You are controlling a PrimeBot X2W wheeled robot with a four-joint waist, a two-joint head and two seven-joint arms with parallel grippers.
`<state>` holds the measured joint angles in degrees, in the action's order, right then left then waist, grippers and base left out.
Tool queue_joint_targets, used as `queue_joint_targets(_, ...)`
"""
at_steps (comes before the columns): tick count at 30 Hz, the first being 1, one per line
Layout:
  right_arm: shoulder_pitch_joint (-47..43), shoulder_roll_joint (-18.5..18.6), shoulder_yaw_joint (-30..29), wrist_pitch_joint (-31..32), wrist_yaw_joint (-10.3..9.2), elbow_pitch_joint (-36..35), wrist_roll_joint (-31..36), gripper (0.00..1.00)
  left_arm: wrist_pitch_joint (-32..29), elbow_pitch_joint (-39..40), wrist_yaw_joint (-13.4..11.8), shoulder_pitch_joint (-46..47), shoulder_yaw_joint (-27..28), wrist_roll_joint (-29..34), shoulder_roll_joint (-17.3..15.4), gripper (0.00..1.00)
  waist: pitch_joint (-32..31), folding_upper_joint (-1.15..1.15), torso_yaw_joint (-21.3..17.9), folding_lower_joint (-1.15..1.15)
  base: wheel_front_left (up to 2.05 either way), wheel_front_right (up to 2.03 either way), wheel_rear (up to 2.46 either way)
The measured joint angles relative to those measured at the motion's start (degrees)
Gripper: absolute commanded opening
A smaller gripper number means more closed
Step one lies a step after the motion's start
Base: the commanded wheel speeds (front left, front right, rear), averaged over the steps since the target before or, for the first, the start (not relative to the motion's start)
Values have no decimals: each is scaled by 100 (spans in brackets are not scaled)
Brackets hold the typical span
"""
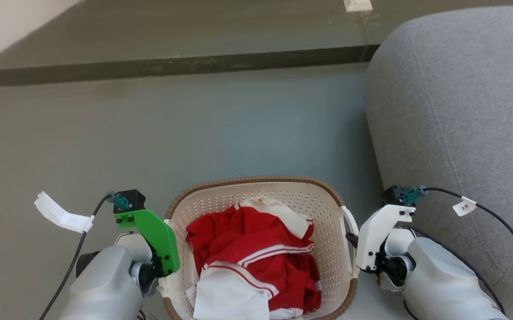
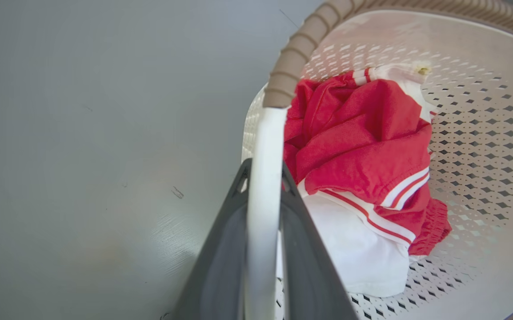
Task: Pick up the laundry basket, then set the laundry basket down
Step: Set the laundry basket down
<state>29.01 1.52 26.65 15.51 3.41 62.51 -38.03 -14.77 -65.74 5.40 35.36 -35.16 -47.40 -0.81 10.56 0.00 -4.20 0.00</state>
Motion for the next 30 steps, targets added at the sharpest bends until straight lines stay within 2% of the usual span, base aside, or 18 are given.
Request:
queue_joint_targets(19, 452, 186, 30, -1255, -9, -341, 311, 0, 1224, 315, -242, 586, -131, 433, 16, 0, 1517, 0, 88, 1, 0, 0, 0)
queue_joint_targets(30, 915, 325, 59, -1660, -43, -481, 430, 0, 1642, 389, -324, 1123, -185, 632, 27, 0, 2413, 0, 176, 1, 0, 0, 0)
